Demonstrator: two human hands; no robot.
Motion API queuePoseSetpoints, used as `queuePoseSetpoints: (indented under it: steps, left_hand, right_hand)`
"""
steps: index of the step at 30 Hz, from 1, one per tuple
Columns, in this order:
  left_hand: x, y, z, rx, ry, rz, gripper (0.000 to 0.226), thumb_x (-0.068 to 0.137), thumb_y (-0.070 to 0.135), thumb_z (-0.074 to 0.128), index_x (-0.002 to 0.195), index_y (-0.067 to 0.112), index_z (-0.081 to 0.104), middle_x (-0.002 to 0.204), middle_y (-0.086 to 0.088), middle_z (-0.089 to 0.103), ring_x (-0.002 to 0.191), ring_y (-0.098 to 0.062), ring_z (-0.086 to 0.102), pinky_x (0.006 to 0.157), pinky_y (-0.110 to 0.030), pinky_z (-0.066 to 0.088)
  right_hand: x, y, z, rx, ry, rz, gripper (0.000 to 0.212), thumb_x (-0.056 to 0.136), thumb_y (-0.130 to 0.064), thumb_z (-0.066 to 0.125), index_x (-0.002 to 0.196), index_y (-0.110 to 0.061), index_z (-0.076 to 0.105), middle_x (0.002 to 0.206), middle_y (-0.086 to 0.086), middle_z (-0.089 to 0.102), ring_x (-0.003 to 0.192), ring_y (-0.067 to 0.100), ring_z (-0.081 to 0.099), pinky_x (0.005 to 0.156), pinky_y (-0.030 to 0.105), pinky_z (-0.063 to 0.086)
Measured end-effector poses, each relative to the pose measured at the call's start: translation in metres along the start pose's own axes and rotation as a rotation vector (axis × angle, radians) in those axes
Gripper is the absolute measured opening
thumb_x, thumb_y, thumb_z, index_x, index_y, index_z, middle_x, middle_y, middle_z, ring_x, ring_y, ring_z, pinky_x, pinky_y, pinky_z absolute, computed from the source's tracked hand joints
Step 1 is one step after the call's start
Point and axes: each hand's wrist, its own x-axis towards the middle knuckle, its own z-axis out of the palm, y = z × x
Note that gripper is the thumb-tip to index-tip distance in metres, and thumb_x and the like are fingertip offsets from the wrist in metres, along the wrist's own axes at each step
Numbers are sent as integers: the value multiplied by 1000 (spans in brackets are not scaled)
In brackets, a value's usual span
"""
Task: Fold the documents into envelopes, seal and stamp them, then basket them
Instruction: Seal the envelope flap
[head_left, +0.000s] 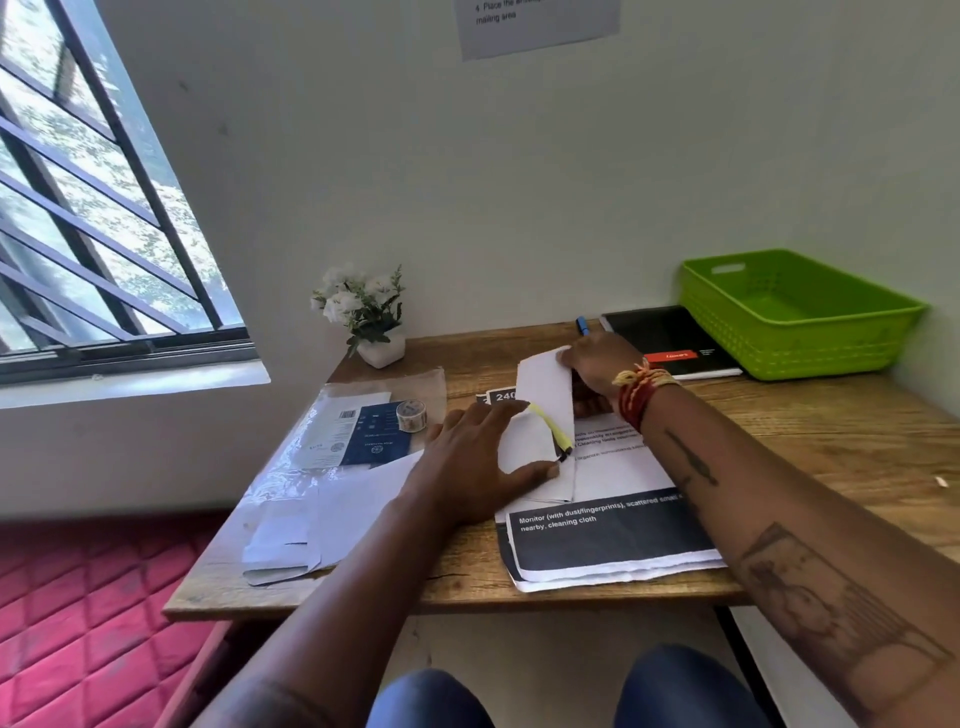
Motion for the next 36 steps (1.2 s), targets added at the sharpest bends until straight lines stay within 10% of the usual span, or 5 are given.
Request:
queuePoseSetpoints:
  steps: [8,14,26,32,36]
  left_hand:
    - [18,8,-7,58,-67,-29,91,81,85,54,156,42,25,164,3,32,148,-32,31,118,-52,30]
    - [19,8,5,24,-3,-38,87,81,86,51,154,44,30,159,5,38,144,-29,35,117,-48,31]
    - [16,7,5,-70,18,-70,98,77,88,55,156,42,19,161,1,38,146,-30,35,119,-54,32]
    - [16,7,5,-80,17,-70,99,77,87,56,156,41,20,160,0,40,145,-30,37,118,-55,33]
    - [16,8,5,-81,26,-69,97,78,85,59,156,41,22,160,1,39,145,-30,36,118,-53,33]
  right_hand:
    - [-1,31,-21,-137,88,-232,108,87,-14,76,159,-38,0,145,7,53,110,34,67,87,46,59]
    - [2,40,-38,-64,509,-346,27,98,-8,54,111,-19,75,119,8,71,97,21,65,83,28,54]
    - [8,44,-35,-66,431,-239,22,96,-12,62,113,-12,75,110,6,68,86,16,60,47,0,37]
    - [5,44,-20,-121,329,-235,21,90,-15,71,112,-16,73,119,7,70,106,26,66,91,25,48]
    - [-4,38,-8,-3,192,-184,24,85,-14,78,103,-20,63,113,4,64,87,26,72,73,44,63]
